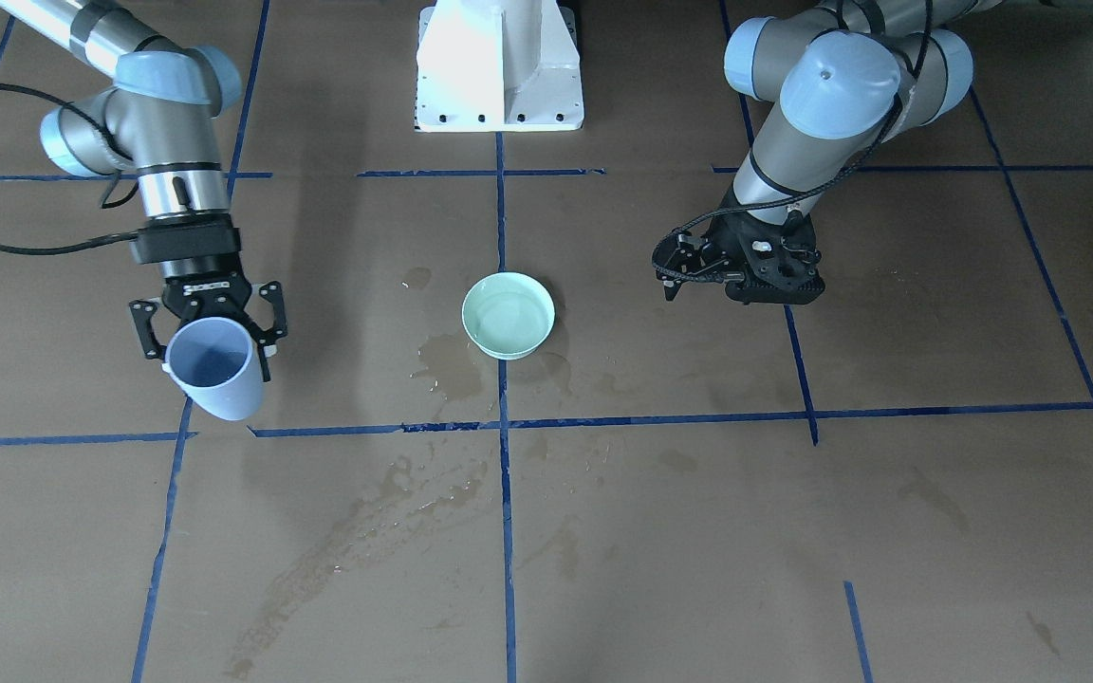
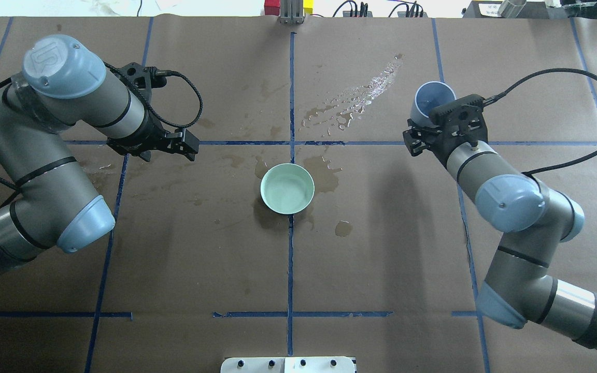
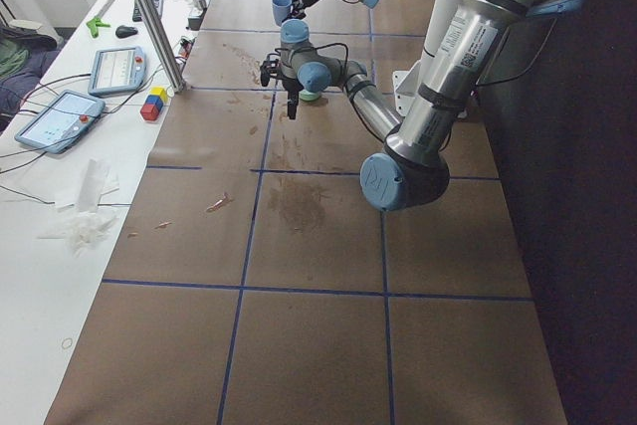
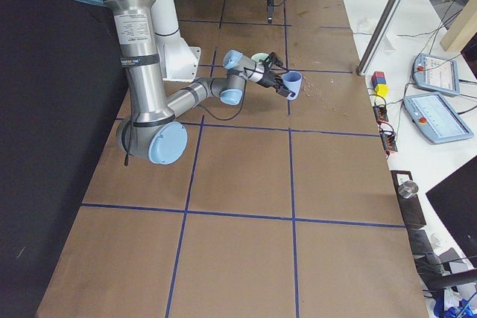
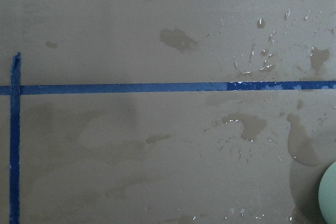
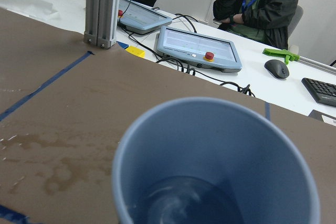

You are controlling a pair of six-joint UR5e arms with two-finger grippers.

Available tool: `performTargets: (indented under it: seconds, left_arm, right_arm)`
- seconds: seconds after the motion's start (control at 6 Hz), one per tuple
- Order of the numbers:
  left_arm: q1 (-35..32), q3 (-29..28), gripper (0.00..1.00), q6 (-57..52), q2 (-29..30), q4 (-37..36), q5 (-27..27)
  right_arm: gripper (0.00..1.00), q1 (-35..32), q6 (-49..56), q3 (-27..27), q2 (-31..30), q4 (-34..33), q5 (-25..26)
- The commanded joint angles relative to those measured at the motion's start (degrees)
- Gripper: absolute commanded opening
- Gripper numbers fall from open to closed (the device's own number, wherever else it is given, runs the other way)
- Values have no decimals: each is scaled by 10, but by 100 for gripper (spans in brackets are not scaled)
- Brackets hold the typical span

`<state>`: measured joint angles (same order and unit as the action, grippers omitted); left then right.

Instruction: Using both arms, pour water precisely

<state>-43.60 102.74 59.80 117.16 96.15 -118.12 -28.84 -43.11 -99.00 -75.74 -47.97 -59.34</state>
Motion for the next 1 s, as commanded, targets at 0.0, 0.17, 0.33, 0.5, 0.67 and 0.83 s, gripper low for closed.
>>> performTargets:
  seconds: [0.0, 0.17, 0.33, 0.5, 0.67, 0.83]
  left_arm:
    - [0, 0, 100, 0, -1, 0, 0]
    - [0, -1, 100, 0, -1, -1, 0]
    - [0, -1, 100, 0, -1, -1, 0]
    - [0, -2, 100, 0, -1, 0, 0]
    - [0, -2, 100, 0, -1, 0, 0]
    - [0, -2, 100, 0, -1, 0, 0]
  right_arm:
    - [0, 69, -10, 1, 71, -133, 75]
    - [0, 93, -9, 4, 105, -217, 106]
    - [0, 116, -9, 5, 134, -302, 140]
    - [0, 130, -9, 5, 154, -359, 157]
    - [0, 139, 0, 6, 157, -380, 172]
    - [0, 142, 28, 5, 167, -432, 187]
